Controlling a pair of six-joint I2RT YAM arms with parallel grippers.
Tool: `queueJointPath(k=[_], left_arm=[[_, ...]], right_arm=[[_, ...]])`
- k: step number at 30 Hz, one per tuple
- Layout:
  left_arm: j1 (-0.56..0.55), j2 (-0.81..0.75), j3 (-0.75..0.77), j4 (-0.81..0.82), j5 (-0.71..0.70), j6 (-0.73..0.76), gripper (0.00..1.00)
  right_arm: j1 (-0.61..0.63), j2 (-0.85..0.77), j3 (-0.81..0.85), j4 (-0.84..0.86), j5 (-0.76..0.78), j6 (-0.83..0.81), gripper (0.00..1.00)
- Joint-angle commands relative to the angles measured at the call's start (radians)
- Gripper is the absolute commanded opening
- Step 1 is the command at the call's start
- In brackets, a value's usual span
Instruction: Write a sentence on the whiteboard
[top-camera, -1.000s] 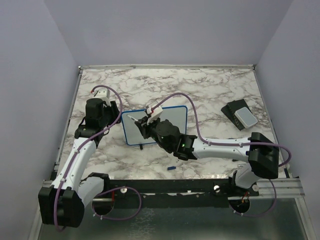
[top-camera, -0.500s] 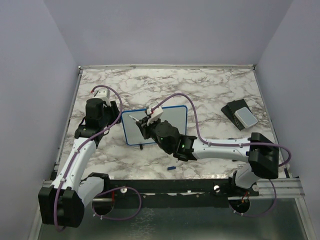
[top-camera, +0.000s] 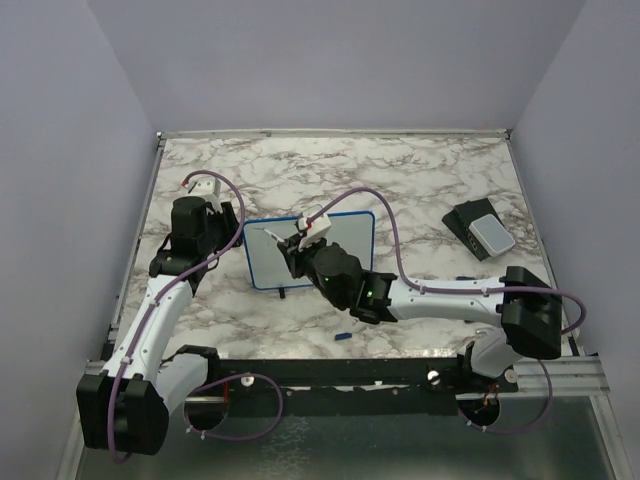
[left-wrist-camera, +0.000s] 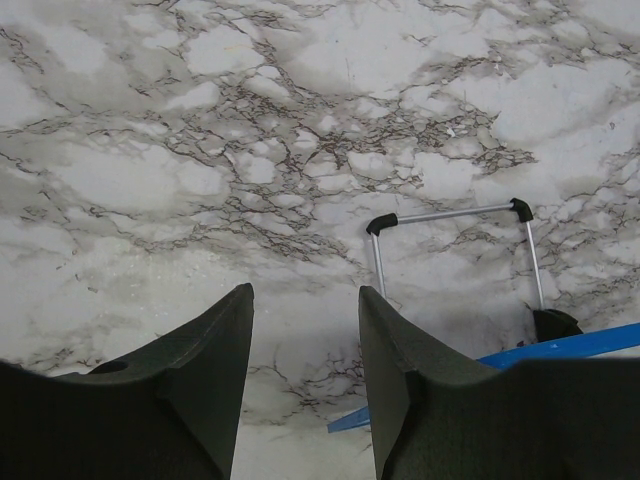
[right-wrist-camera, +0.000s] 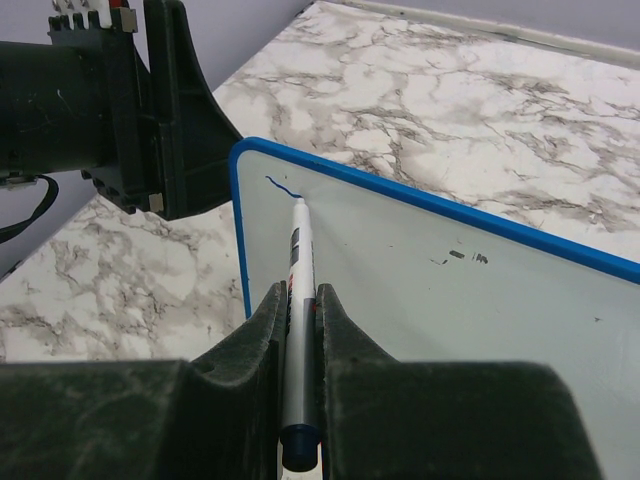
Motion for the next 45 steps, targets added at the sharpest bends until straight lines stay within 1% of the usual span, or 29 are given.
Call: queueJointPath(k=[1,6,12,22,28,45], left_arm=[[-0.008,-0.014,-0.011,-0.010,0.024,0.009,0.48],[-0.008,-0.014,-0.012,-0.013,0.022,0.008,0.48],[-0.009,-0.014,-0.011,-0.013,0.023,0.009,0.48],[-0.009,-0.012,-0.012,-0.014,0.024,0.011,0.47],[-0.009,-0.011,-0.012,-0.014,0.025,0.011,0.47],[-0.009,-0.014,-0.011,-0.013,0.027,0.010,0.47]], right_arm=[[0.001,-0.029,-0.021,0.004,0.027,-0.014,0.00],[0.002,-0.062,-0.059,0.075,-0.126,-0.067,0.01],[0.003,-0.042,-0.042,0.092,-0.171,-0.083,0.01],[0.002,0.002,0.007,0.090,-0.120,-0.095,0.00],[0.003,0.019,0.024,0.088,-0.119,-0.098,0.01],[0.003,0.046,0.033,0.068,-0.053,-0.095,0.01]])
